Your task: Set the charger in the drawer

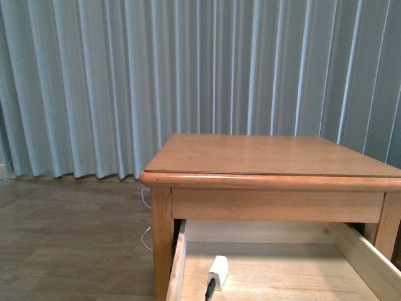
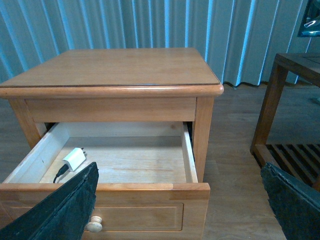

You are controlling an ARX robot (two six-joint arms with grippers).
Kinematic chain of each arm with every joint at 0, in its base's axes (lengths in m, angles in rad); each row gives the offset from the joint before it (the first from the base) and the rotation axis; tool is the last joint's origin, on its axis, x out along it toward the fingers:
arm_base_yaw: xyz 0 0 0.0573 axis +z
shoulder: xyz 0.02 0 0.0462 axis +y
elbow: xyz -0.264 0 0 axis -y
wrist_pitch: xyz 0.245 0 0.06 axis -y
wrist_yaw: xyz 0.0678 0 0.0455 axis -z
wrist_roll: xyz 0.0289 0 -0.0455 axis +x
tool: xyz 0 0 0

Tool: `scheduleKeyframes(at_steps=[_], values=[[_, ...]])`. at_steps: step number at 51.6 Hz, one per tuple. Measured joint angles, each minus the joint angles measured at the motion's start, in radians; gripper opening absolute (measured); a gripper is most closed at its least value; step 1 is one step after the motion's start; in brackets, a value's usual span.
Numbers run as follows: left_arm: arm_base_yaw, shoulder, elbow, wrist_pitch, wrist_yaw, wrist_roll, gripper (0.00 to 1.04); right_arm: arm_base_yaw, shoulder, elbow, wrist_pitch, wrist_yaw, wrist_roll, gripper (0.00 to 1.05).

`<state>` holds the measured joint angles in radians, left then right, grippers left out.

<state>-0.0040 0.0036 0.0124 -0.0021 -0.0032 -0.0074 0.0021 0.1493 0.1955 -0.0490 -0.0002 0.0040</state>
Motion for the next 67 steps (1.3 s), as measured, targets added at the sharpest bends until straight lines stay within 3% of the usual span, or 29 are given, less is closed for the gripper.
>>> scheduleKeyframes(at_steps=[13,20,26,31,37,47,67], values=[[0.0,0.0,0.0,0.0,0.0,-0.001,0.05,0.0,0.0,0.0,0.0,0.0,0.0,0.97],[0.0,0.0,0.0,0.0,0.0,0.0,0.34,0.0,0.001,0.0,-0.001,0.005,0.0,0.97],[0.0,0.0,0.0,0.0,0.0,0.0,0.54,0.039,0.076,0.052,-0.158,0.135,0.021,0.97],[0.0,0.0,0.0,0.0,0.0,0.0,0.72,0.047,0.186,0.07,-0.243,0.088,0.031,0.97],[0.0,0.0,0.0,0.0,0.0,0.0,1.0,0.083,0.396,0.1,-0.21,0.017,0.03,0.97],[0.0,0.0,0.0,0.0,0.0,0.002,0.99,0.148,0.721,0.191,-0.019,0.033,0.053,0.97],[0.0,0.0,0.0,0.0,0.0,0.002,0.99,0.241,1.19,0.307,0.145,0.036,0.171,0.97]])
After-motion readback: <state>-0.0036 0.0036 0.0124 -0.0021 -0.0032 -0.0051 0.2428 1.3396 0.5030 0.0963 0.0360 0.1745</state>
